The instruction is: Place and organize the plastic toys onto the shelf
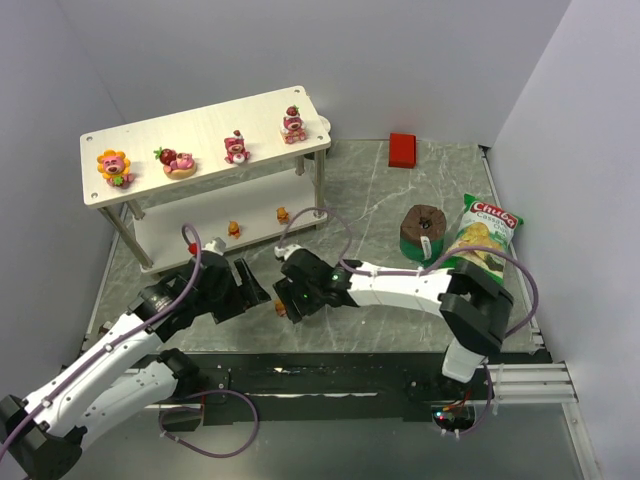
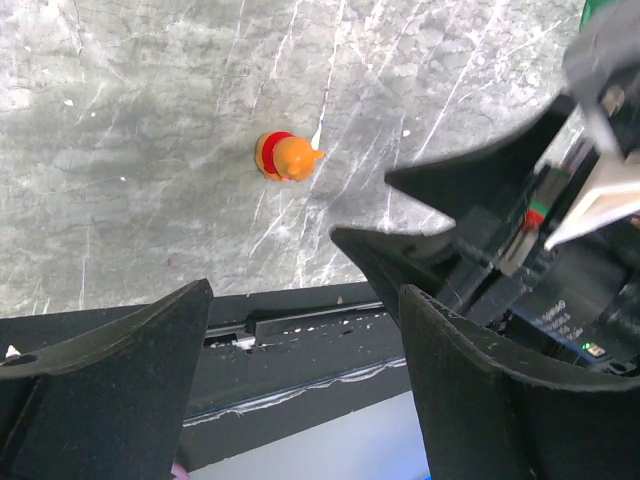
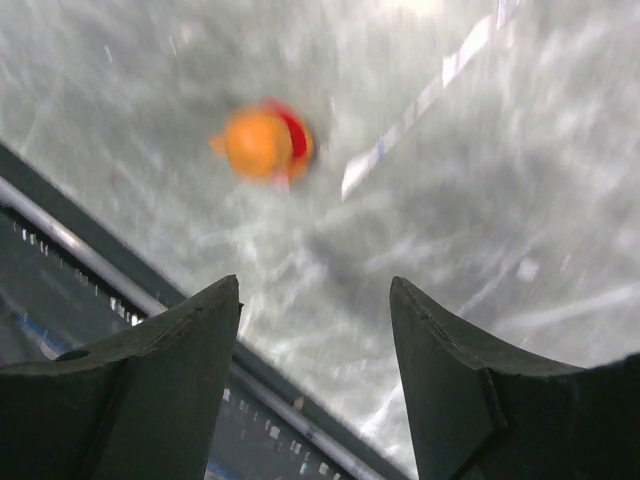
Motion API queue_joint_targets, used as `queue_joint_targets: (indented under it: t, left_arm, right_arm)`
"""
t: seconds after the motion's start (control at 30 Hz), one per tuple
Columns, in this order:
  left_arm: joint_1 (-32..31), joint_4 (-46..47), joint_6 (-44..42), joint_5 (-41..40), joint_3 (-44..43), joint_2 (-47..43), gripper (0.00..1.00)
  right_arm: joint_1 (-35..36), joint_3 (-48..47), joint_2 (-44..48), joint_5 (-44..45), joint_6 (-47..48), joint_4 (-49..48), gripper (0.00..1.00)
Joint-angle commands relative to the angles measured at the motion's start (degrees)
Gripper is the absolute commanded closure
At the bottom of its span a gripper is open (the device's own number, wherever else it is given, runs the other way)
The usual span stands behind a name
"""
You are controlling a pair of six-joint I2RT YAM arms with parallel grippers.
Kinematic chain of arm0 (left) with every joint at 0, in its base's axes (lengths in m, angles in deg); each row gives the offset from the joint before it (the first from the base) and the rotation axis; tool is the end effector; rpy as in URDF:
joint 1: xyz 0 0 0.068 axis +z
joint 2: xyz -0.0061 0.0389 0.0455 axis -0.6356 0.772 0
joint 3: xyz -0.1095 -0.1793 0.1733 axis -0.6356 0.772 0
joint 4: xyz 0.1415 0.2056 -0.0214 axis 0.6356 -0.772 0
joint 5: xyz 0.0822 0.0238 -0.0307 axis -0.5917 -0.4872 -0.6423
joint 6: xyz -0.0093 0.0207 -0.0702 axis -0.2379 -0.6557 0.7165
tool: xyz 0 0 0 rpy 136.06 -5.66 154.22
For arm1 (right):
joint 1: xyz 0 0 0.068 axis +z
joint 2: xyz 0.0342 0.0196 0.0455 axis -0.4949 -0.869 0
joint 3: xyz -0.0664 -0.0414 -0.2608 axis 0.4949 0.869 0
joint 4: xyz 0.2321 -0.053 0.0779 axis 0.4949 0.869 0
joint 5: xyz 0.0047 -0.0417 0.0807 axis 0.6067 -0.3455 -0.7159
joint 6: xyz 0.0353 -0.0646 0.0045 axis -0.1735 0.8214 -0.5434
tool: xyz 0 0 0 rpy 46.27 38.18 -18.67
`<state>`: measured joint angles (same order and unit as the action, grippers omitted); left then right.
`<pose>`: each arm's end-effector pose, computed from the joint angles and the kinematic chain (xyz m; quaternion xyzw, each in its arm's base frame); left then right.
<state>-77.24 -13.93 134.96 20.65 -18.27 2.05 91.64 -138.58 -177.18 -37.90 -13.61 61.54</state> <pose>0.1229 -0.0951 0.2398 -0.1786 0.9155 -0.2704 0.2383 0.1640 0.3060 0.1822 -0.3030 0.9066 0.1954 0.2192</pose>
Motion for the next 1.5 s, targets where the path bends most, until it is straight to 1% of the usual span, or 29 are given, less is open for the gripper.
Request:
queue_joint_targets:
  t: [0.0, 0.07, 0.1, 0.17, 0.2, 0.23, 0.33, 0.4, 0.43, 0.47, 0.5, 0.53, 0.57, 0.63, 0.67, 0.7, 0.8, 0.87, 1.0, 1.13, 1.27, 1.47]
  left_arm:
    - [-0.3, 0.4, 2.1, 0.3, -1.4, 0.4, 0.19]
    - [-0.3, 0.3, 3.4, 0.3, -1.3, 1.4, 0.18]
    - [-0.3, 0.2, 3.8, 0.3, -1.4, 2.6, 0.18]
    - [-0.2, -0.4, 6.1, -0.2, -2.1, 3.7, 0.18]
    - [-0.3, -0.2, 6.8, -1.6, -2.4, 4.9, 0.18]
    - [-0.3, 0.6, 7.8, -2.1, -2.6, 5.5, 0.19]
    - [-1.0, 0.5, 10.2, -3.9, -3.5, 8.9, 0.21]
    - [-2.9, -0.2, 12.4, -7.6, -4.5, 11.6, 0.24]
    - [-3.8, 0.1, 14.8, -8.5, -4.9, 12.3, 0.25]
    - [-6.1, 1.0, 16.3, -10.1, -5.3, 13.1, 0.27]
    - [-7.6, 1.4, 19.6, -11.8, -6.0, 15.0, 0.28]
    - [-9.3, 1.6, 21.7, -13.2, -6.3, 16.2, 0.28]
    - [-12.4, 1.2, 24.0, -14.5, -6.7, 17.6, 0.29]
    - [-16.3, 0.3, 29.9, -16.2, -8.7, 22.6, 0.29]
    - [-20.3, -0.7, 31.8, -18.2, -9.8, 24.5, 0.27]
    - [-21.9, -3.5, 34.8, -21.4, -12.0, 28.2, 0.26]
    - [-24.9, -7.3, 38.1, -24.5, -15.5, 34.8, 0.22]
    - [-27.1, -8.5, 39.3, -26.3, -16.8, 37.2, 0.21]
    - [-28.0, -9.3, 41.1, -29.0, -17.9, 41.0, 0.21]
    - [-28.3, -9.2, 41.9, -32.8, -17.5, 42.5, 0.25]
    - [-28.2, -8.4, 41.6, -35.2, -17.3, 43.0, 0.33]
    - [-26.3, -6.1, 39.9, -35.6, -16.5, 44.1, 0.38]
  right_arm:
    - [-2.1, -7.0, -3.1, 4.8, 5.8, 3.6, 0.33]
    - [-3.5, -6.5, -0.9, 6.4, 2.5, 4.5, 0.33]
    - [-4.1, -6.1, 0.1, 7.4, 0.4, 7.0, 0.33]
    - [-5.8, -5.4, 3.3, 9.6, -5.9, 10.3, 0.34]
    - [-6.4, -5.1, 4.6, 10.8, -8.6, 13.9, 0.34]
    - [-7.0, -4.6, 5.8, 12.5, -13.7, 16.0, 0.34]
    - [-10.0, -1.9, 10.8, 13.3, -21.5, 21.3, 0.34]
    - [-11.9, 0.9, 14.4, 11.8, -22.6, 21.5, 0.34]
    - [-13.8, 1.7, 15.6, 11.2, -21.9, 20.7, 0.34]
    - [-14.7, 2.7, 17.3, 10.0, -21.3, 20.2, 0.34]
    - [-15.6, 3.1, 18.0, 9.5, -20.5, 19.9, 0.34]
    - [-17.3, 3.3, 18.3, 8.9, -17.9, 19.2, 0.34]
    - [-18.1, 3.2, 18.5, 8.3, -16.6, 19.4, 0.34]
    - [-20.5, 2.6, 18.4, 6.7, -12.8, 20.6, 0.34]
    - [-21.0, 3.2, 19.1, 6.7, -11.6, 20.7, 0.34]
    - [-21.5, 3.8, 19.7, 6.0, -10.8, 20.5, 0.33]
    - [-24.1, 6.9, 22.4, 3.2, -8.3, 18.5, 0.32]
    - [-25.4, 8.7, 23.6, 1.1, -7.2, 17.8, 0.32]
    - [-26.5, 10.5, 24.6, -0.1, -6.1, 17.0, 0.32]
    - [-27.0, 11.5, 25.6, -0.1, -5.1, 16.8, 0.32]
    - [-27.4, 11.9, 26.0, 0.1, -5.0, 16.3, 0.32]
    - [-27.5, 12.2, 26.0, 0.4, -5.6, 16.2, 0.33]
